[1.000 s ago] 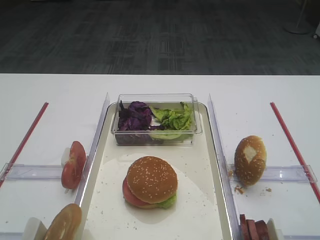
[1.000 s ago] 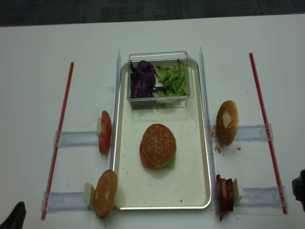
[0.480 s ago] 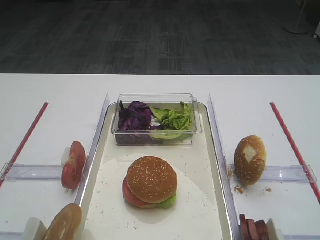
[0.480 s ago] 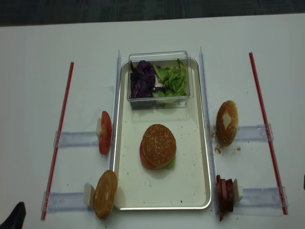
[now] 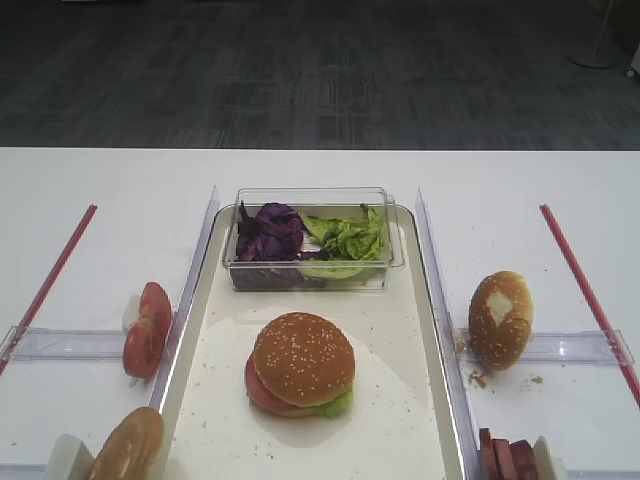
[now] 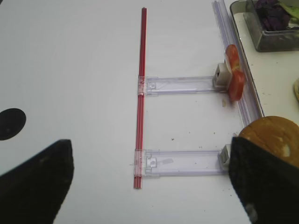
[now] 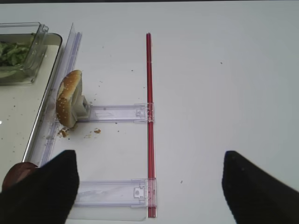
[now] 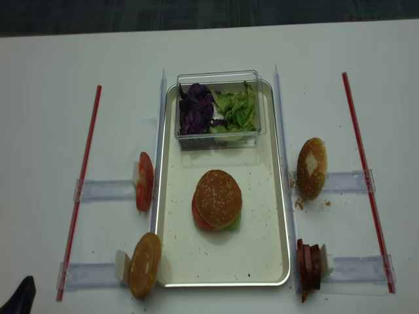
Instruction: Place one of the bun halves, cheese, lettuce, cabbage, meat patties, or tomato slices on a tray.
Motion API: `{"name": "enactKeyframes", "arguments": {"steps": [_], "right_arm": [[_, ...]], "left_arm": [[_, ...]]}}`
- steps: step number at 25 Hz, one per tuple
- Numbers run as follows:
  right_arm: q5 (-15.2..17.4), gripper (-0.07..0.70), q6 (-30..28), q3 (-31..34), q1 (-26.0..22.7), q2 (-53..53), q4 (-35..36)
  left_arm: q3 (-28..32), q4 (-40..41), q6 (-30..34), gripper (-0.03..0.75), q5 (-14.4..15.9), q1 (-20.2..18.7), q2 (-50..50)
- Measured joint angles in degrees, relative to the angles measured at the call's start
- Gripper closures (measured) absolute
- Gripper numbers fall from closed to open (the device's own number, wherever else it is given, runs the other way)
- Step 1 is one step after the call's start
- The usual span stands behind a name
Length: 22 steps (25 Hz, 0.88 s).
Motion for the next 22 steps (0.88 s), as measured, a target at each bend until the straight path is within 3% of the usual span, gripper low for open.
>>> {"name": "enactKeyframes", "arguments": {"steps": [22], "right_arm": [[0.31, -0.003, 0.0, 0.0, 0.0, -0.6, -0.44]], "left_arm": [[0.0, 0.0, 0.0, 0.097, 0.0, 0.0, 0.0]]}}
